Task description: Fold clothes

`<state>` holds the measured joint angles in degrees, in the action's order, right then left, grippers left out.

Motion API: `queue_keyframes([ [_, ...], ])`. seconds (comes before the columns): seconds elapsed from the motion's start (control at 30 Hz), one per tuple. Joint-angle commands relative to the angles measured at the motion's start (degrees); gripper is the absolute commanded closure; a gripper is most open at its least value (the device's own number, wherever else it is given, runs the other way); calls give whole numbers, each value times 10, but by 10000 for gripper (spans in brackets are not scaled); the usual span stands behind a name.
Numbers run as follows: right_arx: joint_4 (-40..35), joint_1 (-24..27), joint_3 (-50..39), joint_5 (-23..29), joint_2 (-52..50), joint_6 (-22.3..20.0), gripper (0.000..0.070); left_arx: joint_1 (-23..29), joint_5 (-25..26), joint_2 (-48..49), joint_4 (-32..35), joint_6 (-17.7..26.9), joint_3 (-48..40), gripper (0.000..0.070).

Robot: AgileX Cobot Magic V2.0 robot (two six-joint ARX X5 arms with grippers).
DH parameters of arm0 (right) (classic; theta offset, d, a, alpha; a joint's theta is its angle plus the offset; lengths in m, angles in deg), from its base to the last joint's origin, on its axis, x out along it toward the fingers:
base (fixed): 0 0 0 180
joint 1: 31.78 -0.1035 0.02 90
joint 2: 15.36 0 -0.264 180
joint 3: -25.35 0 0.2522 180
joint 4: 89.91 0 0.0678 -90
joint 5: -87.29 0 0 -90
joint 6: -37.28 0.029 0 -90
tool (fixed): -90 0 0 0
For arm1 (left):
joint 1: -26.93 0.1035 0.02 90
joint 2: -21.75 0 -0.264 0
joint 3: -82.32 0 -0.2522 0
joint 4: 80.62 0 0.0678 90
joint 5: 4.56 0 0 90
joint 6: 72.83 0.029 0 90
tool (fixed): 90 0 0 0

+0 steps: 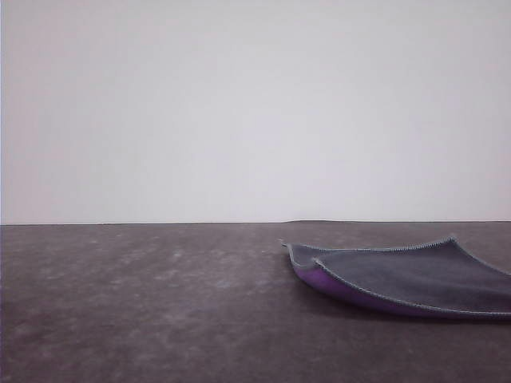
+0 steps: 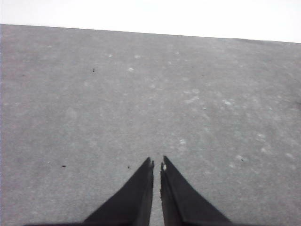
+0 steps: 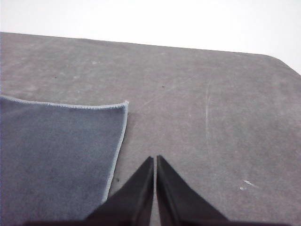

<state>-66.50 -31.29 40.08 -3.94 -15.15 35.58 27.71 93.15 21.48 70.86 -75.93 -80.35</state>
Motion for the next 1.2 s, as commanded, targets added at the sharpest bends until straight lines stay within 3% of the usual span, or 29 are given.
queue_keyframes([
  [0.0,-7,1,-3,2,0,-3,697,1,0,0,-2,-4,-7,684],
  [1.17,-4,1,-3,-2,0,3,697,1,0,0,-3,-7,-7,684],
])
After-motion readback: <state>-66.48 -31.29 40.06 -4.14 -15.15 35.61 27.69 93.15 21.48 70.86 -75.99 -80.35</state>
